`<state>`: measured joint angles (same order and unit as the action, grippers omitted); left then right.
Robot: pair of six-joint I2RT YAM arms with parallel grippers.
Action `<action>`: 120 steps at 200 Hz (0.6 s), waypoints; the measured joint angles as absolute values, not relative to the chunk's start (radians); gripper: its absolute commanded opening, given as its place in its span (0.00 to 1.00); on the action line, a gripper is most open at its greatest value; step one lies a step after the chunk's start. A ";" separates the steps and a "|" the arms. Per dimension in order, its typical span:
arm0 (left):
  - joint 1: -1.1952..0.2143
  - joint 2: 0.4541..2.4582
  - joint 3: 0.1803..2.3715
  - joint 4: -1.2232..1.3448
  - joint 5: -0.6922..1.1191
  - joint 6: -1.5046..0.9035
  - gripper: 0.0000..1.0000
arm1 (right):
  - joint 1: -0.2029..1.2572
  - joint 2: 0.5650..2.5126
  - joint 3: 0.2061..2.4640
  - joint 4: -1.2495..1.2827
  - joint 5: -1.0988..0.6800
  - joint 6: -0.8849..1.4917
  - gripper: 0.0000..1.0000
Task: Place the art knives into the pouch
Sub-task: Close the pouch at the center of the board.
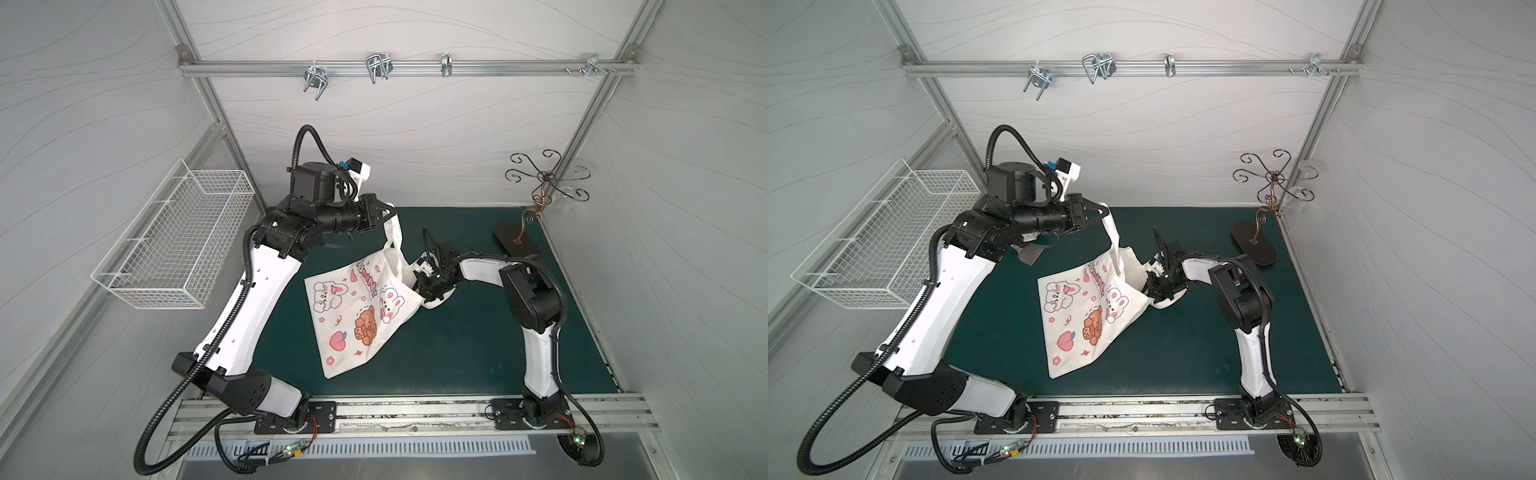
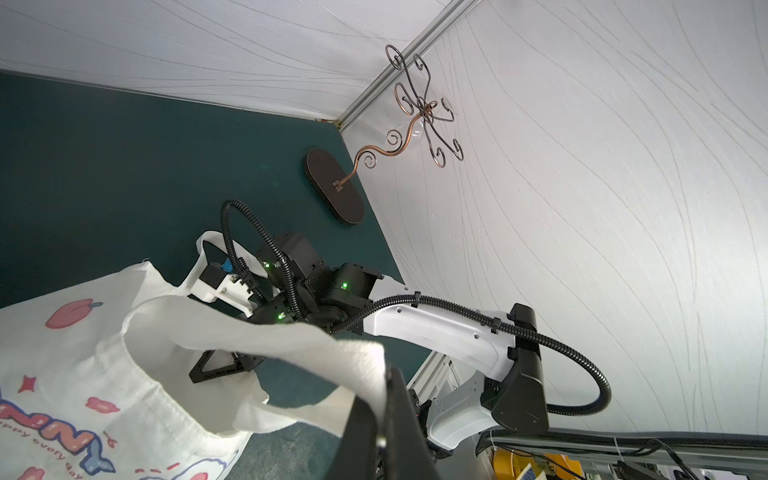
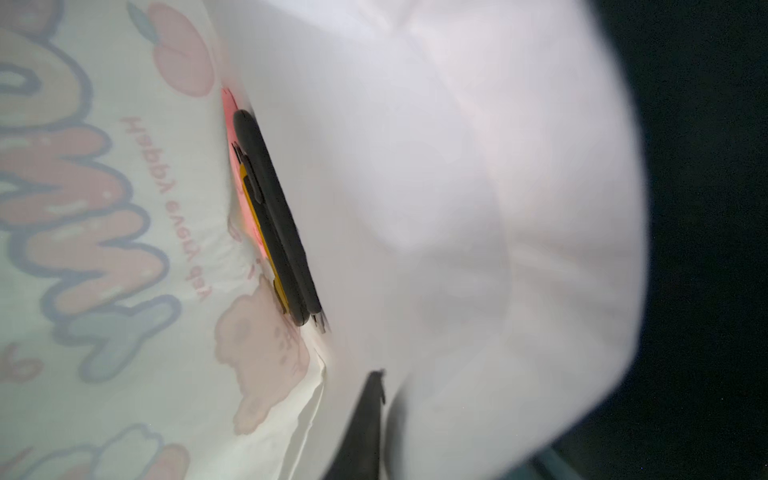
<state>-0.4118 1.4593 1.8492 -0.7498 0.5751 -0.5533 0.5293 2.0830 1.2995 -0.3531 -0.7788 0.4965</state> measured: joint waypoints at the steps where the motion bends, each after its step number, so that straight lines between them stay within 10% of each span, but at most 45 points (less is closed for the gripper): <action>1: -0.412 1.460 1.849 -0.750 0.575 -0.553 0.00 | 0.529 2.083 1.299 -0.352 -0.779 0.495 0.00; 120: -0.403 1.621 1.720 -0.599 0.599 -0.580 0.00 | 0.444 1.728 1.209 -0.402 -0.472 0.518 0.00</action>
